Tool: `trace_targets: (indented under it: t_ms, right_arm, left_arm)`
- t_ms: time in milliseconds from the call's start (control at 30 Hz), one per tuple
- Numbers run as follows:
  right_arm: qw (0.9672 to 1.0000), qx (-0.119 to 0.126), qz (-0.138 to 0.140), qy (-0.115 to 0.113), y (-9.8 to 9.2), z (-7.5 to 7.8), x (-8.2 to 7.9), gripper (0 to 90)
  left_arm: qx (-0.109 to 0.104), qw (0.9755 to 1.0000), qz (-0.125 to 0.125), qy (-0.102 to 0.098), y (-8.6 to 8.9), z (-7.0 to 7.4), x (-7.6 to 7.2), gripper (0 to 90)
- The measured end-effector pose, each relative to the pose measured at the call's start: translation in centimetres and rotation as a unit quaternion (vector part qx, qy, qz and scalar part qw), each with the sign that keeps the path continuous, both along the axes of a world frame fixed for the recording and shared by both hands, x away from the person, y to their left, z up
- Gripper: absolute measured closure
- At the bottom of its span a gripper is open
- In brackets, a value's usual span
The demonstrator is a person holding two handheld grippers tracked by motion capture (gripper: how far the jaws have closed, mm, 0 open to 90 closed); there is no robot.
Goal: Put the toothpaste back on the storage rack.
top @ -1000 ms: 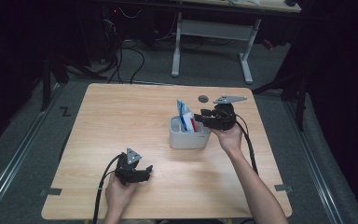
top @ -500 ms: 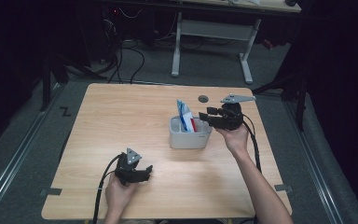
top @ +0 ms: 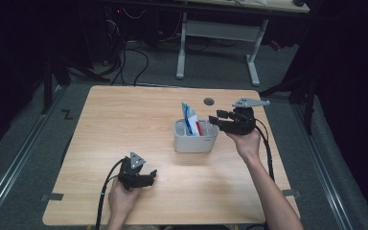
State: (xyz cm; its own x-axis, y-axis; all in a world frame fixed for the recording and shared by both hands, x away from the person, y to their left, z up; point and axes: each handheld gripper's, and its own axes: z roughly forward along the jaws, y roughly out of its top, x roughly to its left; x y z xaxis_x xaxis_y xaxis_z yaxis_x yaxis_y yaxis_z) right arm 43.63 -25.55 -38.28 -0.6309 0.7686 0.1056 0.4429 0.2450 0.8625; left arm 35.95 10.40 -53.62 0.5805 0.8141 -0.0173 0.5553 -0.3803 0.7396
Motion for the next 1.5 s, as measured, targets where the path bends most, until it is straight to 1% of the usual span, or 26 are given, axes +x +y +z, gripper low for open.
trace_targets:
  t_ms: [200,433,533,567,667,767,800,900,933,1033,1100,1467,1500]
  right_arm:
    - [1.0000,-0.003,-0.002,-0.002,-0.4,0.2,-0.2,51.6]
    - [1.0000,0.001,-0.005,-0.002,-0.8,0.2,-0.5,51.4]
    - [1.0000,-0.003,-0.001,-0.002,-0.8,0.0,-0.7,51.4]
    - [1.0000,0.000,-0.003,-0.006,-0.9,-0.2,-1.0,51.7]
    - [1.0000,0.002,-0.004,-0.005,-1.2,-0.5,-1.2,51.7]
    - [0.9999,0.002,-0.010,-0.006,-1.7,-0.8,-1.5,52.0]
    - [0.9999,0.007,-0.012,-0.006,-2.2,-0.9,-1.8,52.0]
    - [0.9998,0.008,-0.018,-0.006,-2.5,-1.0,-2.0,51.9]
    - [0.9997,0.000,-0.024,-0.006,-2.7,-1.2,-2.2,51.9]
    - [0.9996,-0.002,-0.027,-0.009,-2.9,-1.2,-2.4,51.9]
    - [0.9995,0.002,-0.030,-0.008,-3.4,-1.2,-2.6,51.9]
    - [0.9991,0.015,-0.038,-0.011,-4.3,-1.8,-3.0,52.0]
    - [0.9988,0.022,-0.041,-0.013,-4.5,-1.7,-3.2,52.4]
  left_arm:
    - [0.000,1.0000,-0.001,0.000,0.0,0.0,0.0,21.8]
    - [0.000,1.0000,-0.001,0.000,0.0,0.0,0.0,21.8]
    - [0.000,1.0000,-0.001,0.000,0.0,0.0,0.0,21.8]
    - [0.000,1.0000,-0.001,0.000,0.0,0.0,0.0,21.8]
    - [0.000,1.0000,0.000,0.000,0.0,0.0,0.0,21.8]
    - [0.002,1.0000,-0.001,0.000,0.0,0.0,0.0,21.8]
    - [0.001,1.0000,-0.001,0.000,0.0,0.0,0.0,21.8]
    - [0.002,1.0000,-0.001,0.000,0.0,0.0,0.0,21.8]
    - [0.002,1.0000,0.000,0.000,0.0,0.0,0.0,21.7]
    - [0.002,1.0000,0.000,0.000,0.0,0.0,0.0,21.7]
    - [0.002,1.0000,0.000,0.000,0.0,0.0,0.0,21.8]
    - [0.001,1.0000,0.001,0.000,0.0,0.0,0.0,21.7]
    - [0.001,1.0000,0.001,0.000,0.0,0.0,0.0,21.8]
